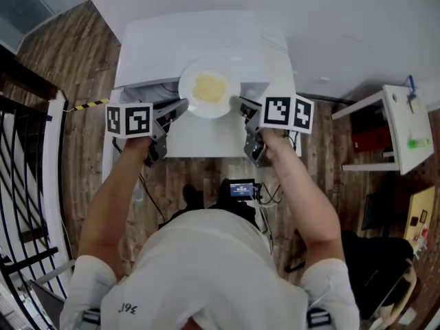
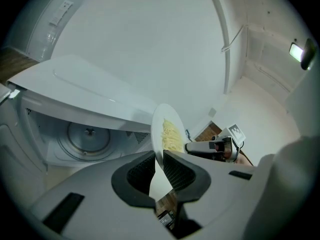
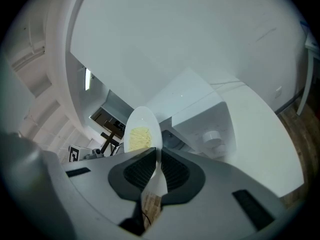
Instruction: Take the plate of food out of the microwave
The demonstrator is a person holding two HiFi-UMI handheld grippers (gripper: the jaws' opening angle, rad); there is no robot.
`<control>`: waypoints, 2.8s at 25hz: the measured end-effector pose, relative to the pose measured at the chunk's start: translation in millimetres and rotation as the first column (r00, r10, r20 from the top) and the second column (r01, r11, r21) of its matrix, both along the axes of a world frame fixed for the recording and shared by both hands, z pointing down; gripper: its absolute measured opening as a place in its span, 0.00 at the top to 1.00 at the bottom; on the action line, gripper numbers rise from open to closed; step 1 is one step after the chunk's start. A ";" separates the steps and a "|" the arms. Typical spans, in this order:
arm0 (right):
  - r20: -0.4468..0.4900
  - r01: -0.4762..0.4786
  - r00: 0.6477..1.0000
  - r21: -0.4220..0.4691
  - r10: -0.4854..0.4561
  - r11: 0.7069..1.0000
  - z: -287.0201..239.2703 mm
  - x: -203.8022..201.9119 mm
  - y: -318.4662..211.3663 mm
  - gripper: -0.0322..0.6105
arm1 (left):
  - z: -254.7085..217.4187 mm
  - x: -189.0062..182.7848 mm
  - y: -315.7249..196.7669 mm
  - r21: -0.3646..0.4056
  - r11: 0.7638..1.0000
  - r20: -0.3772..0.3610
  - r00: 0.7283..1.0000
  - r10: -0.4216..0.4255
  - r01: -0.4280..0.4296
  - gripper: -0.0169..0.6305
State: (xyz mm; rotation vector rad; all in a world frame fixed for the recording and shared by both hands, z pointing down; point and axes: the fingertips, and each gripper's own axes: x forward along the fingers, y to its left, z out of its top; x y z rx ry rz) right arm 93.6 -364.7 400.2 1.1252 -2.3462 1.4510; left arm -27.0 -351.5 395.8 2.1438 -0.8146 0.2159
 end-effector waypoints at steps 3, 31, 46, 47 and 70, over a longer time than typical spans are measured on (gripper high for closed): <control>-0.011 0.013 1.000 -0.002 -0.013 1.000 -6.1 -2.1 -10.6 0.90 | -3.8 -1.9 -8.7 -0.016 1.000 -0.010 1.000 -0.008 0.008 0.89; -0.135 0.010 0.991 -0.062 -0.018 0.998 -18.5 -37.3 -117.2 0.90 | -17.5 -37.9 -103.6 -0.131 0.984 0.046 0.992 -0.117 0.122 0.89; -0.191 -0.025 0.982 -0.066 0.012 0.997 -10.9 -42.9 -137.3 0.90 | -21.6 -42.8 -133.3 -0.063 0.989 0.184 0.976 -0.119 0.133 0.89; -0.198 -0.027 0.980 -0.064 0.014 0.998 -10.9 -43.4 -138.4 0.90 | -22.6 -43.2 -135.0 -0.051 0.989 0.196 0.973 -0.125 0.137 0.89; -0.307 -0.029 0.951 -0.003 0.027 1.000 -14.0 -45.6 -150.6 0.86 | -19.1 -53.3 -156.4 0.025 0.995 0.360 0.928 -0.097 0.094 0.85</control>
